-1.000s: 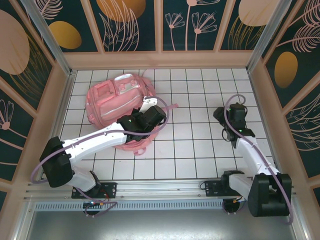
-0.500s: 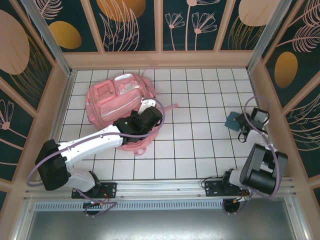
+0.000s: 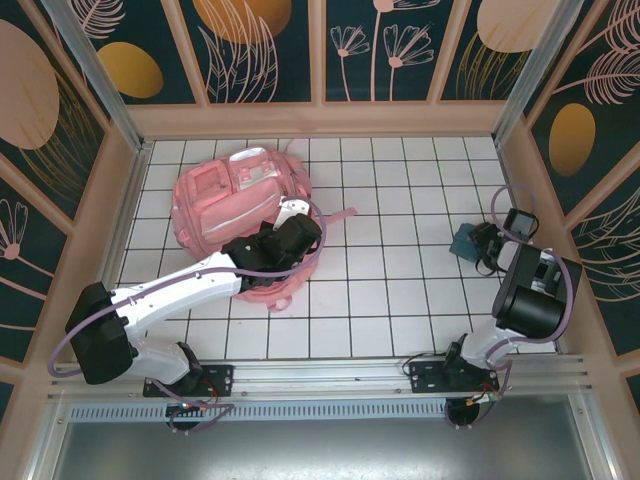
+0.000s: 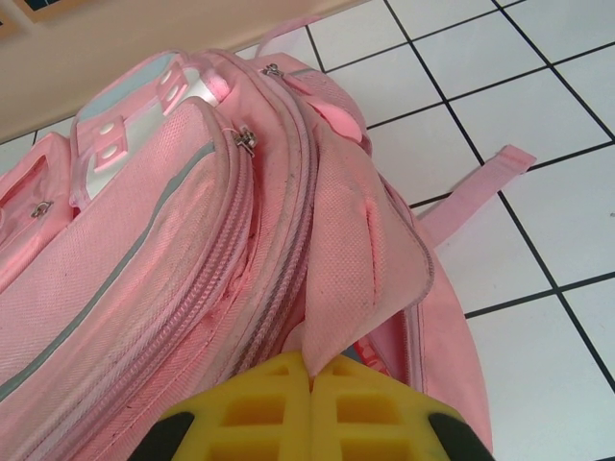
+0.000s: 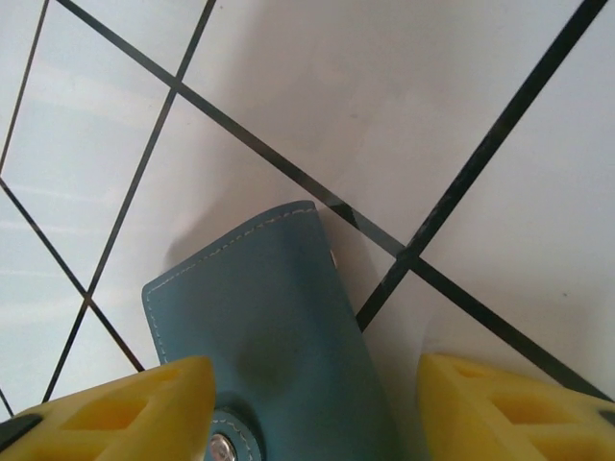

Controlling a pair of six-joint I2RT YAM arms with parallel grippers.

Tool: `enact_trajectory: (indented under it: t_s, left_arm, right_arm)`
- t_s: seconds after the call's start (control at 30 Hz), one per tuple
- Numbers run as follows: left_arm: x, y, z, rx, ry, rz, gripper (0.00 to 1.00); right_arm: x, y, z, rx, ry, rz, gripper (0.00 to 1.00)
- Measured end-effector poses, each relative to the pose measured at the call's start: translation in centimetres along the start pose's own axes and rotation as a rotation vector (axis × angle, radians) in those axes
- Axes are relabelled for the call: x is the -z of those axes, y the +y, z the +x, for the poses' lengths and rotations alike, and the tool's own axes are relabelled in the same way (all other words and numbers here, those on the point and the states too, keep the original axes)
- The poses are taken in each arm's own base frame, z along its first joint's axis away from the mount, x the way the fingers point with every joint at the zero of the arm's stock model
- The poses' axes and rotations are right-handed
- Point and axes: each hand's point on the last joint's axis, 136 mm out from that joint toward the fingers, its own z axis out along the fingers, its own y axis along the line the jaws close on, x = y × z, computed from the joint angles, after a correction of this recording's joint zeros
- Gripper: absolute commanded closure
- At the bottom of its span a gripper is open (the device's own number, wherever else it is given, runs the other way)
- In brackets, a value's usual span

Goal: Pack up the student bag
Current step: Pick up the personal item from the center of the table.

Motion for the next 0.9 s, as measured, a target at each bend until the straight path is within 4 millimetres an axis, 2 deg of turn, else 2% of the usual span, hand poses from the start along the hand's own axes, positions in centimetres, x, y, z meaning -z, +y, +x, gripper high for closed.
enact_trajectory:
  t_s: [0.1,0.27,0.4,0.47,0.67,0.8,0.9]
  left_arm:
    - [0.0,0.0,0.0,0.001,0.000,0.002,1.00]
    - [0.0,-0.1,-0.1,0.003,-0.002,0.003,1.00]
    - [0.0,-0.1,0.0,0.003,-0.002,0.003,1.00]
    - [0.0,-0.1,-0.1,0.003,-0.002,0.003,1.00]
    - [0.0,-0.1,-0.1,0.003,-0.003,0.003,1.00]
    - [0.0,0.0,-0.1,0.003,-0.003,0.000,1.00]
    - [0.0,0.0,-0.1,0.003,-0.004,-0.001,1.00]
  right_arm:
    - [-0.3,-0.1,0.0,0.010,0.006,0.005,0.54]
    - [-0.6,-0.1,0.0,0.015,0.010,0.004,0.76]
    - [-0.7,1.2,0.8,0.034,0.034,-0.036,0.89]
    - [-0.6,2.1,1.1,0.058,0.036,-0.055,1.00]
    - [0.7,4.2,1.7,0.094,0.029,-0.099,1.00]
    - [2.5,5.9,2.3,0.118,0.014,-0.160,1.00]
    - [4.2,7.9,3.5,0.138,0.021,-0.235,1.00]
